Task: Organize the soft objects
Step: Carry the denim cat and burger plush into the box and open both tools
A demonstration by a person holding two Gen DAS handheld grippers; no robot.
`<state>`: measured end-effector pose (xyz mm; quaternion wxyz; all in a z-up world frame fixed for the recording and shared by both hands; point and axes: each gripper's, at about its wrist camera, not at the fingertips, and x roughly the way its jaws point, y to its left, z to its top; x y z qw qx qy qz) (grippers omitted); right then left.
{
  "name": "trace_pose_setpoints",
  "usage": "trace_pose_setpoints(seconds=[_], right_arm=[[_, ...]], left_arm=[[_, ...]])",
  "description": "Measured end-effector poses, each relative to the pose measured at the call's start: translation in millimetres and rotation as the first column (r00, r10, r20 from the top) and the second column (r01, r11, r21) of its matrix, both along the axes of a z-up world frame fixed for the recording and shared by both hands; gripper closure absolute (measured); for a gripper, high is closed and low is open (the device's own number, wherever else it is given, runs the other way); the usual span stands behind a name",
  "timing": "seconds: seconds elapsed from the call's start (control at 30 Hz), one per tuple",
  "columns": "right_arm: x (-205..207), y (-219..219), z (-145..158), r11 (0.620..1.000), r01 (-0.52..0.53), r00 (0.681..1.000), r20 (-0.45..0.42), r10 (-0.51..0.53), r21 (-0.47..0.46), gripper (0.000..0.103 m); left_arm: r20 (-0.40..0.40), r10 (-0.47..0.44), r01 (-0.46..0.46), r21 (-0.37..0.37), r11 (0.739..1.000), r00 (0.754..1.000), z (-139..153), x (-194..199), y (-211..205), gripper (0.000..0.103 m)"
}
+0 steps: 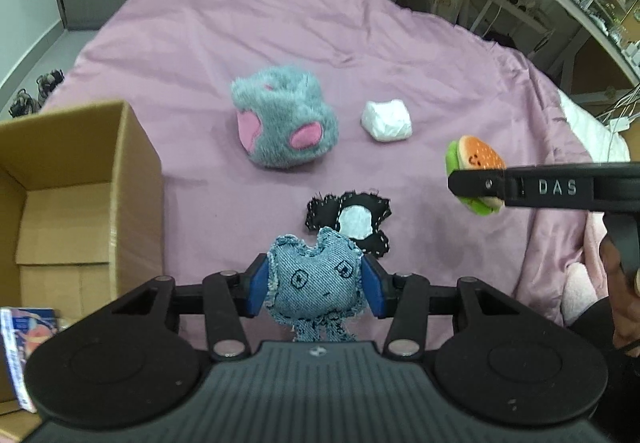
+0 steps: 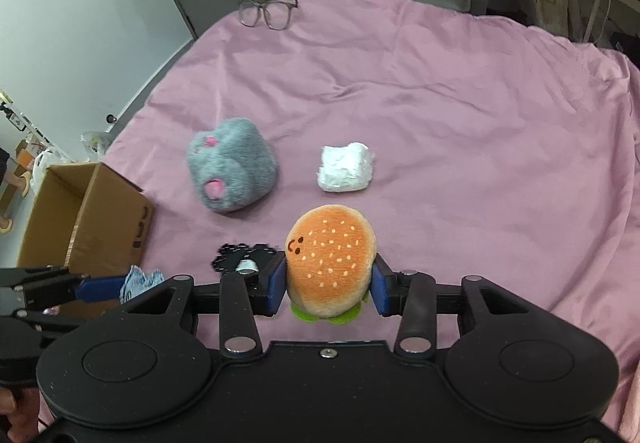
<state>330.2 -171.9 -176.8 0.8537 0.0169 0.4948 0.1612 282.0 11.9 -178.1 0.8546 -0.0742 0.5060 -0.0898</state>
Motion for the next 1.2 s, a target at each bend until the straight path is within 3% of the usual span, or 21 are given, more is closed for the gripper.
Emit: trace_pose_setpoints(seconds=[0.6, 1.2], right_arm=[[-45, 56, 51, 0.995, -0.098, 0.991, 0.091, 0.097, 0.004, 0.061], [-70, 131, 53, 0.985, -0.173, 0.979, 0.106, 0.172, 0.000, 0.061]], left_arm=[[0.134, 0.060, -0.056, -0.032, 0.998, 0.989, 49, -40, 50, 0.055], [0.159, 0.146, -0.136, -0.068, 0.988, 0.976, 38, -68, 130, 0.055]])
